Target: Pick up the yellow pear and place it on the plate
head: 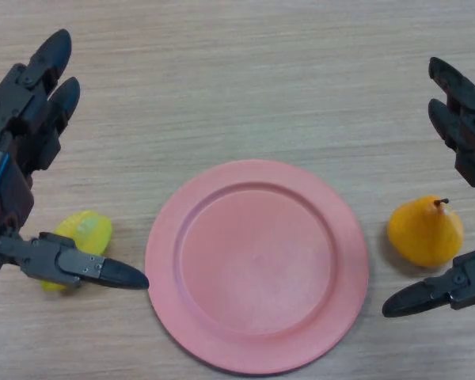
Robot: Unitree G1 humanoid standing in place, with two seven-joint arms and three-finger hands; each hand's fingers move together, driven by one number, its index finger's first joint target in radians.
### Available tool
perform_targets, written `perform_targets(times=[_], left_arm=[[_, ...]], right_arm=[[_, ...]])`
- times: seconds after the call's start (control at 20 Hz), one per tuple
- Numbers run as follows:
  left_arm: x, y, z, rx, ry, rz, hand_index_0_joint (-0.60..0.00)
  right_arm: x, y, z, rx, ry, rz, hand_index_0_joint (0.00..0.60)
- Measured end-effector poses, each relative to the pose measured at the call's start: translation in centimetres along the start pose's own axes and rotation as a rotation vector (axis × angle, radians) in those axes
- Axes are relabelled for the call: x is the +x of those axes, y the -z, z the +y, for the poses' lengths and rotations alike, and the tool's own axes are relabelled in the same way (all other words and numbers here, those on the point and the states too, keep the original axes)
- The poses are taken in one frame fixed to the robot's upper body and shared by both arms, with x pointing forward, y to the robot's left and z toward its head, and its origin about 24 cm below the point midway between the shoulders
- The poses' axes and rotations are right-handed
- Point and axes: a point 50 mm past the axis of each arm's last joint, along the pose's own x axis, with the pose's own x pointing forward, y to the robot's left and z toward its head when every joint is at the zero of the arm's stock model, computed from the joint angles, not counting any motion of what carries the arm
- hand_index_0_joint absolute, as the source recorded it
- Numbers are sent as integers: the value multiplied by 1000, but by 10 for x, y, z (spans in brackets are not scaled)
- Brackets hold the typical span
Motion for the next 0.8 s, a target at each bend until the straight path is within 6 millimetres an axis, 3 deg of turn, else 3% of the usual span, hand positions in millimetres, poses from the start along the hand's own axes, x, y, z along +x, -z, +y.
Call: perform_targets(times=[0.35,0.8], left_arm=[[0,-1,0,-2,1,4,0],[-1,0,1,-17,1,7,0]], right_arm=[[1,2,-1,2,5,7,0],[20,35,-8,-53,21,14,0]])
